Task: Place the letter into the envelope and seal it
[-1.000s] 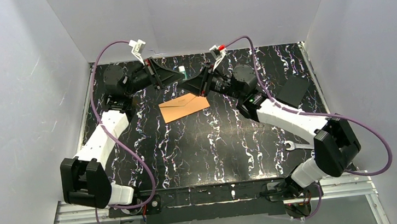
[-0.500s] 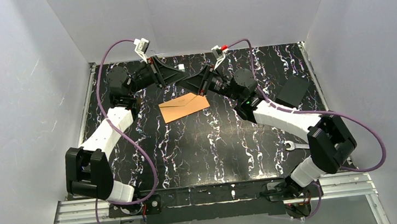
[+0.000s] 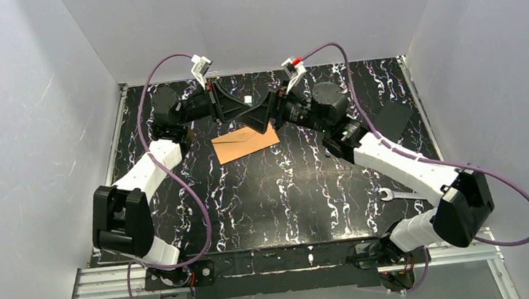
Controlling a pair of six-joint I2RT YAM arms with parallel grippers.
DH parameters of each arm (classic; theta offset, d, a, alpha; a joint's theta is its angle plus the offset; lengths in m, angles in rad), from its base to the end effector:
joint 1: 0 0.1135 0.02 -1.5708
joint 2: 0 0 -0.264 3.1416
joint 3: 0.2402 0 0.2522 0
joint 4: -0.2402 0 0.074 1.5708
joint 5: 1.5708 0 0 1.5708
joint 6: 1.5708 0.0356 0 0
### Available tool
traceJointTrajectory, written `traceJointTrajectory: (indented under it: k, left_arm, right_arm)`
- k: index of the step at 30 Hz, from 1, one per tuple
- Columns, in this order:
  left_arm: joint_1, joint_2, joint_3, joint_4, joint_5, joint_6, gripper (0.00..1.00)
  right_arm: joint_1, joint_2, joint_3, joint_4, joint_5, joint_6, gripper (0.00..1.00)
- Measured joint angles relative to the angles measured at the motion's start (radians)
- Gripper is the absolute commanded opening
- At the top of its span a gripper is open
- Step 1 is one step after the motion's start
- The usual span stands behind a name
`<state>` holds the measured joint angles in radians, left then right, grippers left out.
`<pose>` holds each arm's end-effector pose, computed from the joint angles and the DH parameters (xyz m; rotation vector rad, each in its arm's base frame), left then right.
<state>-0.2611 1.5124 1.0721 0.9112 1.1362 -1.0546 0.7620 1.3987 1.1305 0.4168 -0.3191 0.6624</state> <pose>0.3115 -0.1167 0.3673 0.6406 1.4786 -1.6770 0.2336 0.2383 0.3825 -0.3686 1.5430 1.3729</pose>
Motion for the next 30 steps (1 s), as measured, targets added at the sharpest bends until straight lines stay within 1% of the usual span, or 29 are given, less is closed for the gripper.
traceJointTrajectory:
  k: [1,3,11,14,18,20,23,25,28,30]
  left_arm:
    - [0.0,0.006,0.003,0.004,0.016,0.004,0.0]
    - [-0.003,0.006,0.003,0.002,0.047,0.018,0.0]
    - [-0.002,0.006,0.003,-0.003,0.078,0.039,0.0]
    - [-0.002,0.006,0.003,-0.003,0.077,0.041,0.0]
    - [-0.002,0.006,0.002,-0.014,0.078,0.044,0.0]
    - [-0.002,0.005,0.002,-0.013,0.075,0.045,0.0]
    - [-0.002,0.005,0.003,-0.014,0.072,0.045,0.0]
    - [-0.002,0.005,0.003,-0.014,0.071,0.045,0.0]
    - [0.005,0.005,0.002,-0.014,0.077,0.043,0.0]
    - [0.007,0.004,0.003,-0.014,0.071,0.043,0.06]
  right_arm:
    - [0.0,-0.018,0.012,-0.046,0.018,-0.019,0.91]
    - [-0.003,-0.037,0.03,-0.089,0.045,-0.037,0.85]
    - [-0.002,-0.024,0.16,-0.193,0.134,0.0,0.57]
    - [-0.002,-0.008,0.169,-0.211,0.141,0.015,0.55]
    - [-0.004,0.011,0.169,-0.222,0.153,0.022,0.59]
    - [-0.004,0.011,0.169,-0.244,0.154,0.023,0.57]
    - [-0.003,0.013,0.169,-0.261,0.156,0.023,0.46]
    - [-0.003,0.018,0.169,-0.266,0.155,0.026,0.36]
    - [-0.005,0.023,0.169,-0.262,0.158,0.034,0.25]
    - [-0.01,0.027,0.169,-0.258,0.157,0.04,0.19]
